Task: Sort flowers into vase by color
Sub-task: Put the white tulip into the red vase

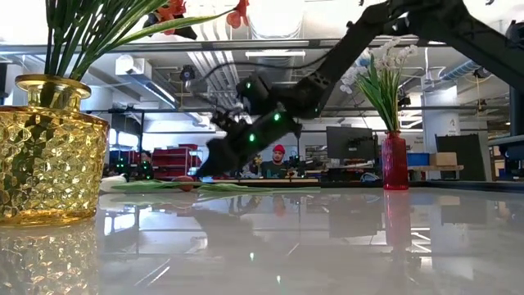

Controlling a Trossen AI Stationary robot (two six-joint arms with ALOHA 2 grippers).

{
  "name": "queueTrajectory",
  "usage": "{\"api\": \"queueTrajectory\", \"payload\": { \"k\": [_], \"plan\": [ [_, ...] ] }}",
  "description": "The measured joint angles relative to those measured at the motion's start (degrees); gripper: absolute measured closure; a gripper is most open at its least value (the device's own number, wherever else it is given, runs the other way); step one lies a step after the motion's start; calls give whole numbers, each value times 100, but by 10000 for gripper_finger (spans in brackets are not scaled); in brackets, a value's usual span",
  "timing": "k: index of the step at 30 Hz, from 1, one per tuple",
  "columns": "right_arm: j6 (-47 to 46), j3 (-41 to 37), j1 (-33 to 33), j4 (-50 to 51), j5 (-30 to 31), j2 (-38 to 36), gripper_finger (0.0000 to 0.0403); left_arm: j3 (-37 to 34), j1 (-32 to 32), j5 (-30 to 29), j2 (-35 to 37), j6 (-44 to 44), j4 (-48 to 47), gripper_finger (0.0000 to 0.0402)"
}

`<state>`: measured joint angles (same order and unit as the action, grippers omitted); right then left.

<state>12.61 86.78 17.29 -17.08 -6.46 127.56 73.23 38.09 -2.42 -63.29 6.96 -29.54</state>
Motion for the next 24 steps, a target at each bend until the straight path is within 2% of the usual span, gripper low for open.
{"api": "queueTrajectory", "payload": {
  "k": [11, 14, 19, 24],
  "plan": [
    [-303, 20, 1, -45, -152, 338, 189, 0, 0, -4, -37, 2, 2, 402],
    [-366, 22, 1, 213, -219, 268, 215, 0, 0, -4, -37, 2, 4, 402],
    [-372, 29, 0, 719, -616, 164, 280, 0, 0, -4, -37, 52, 5, 402],
    [-384, 30, -44, 1290, -711, 16, 343, 0, 0, -2, -37, 129, 7, 402]
  ]
}}
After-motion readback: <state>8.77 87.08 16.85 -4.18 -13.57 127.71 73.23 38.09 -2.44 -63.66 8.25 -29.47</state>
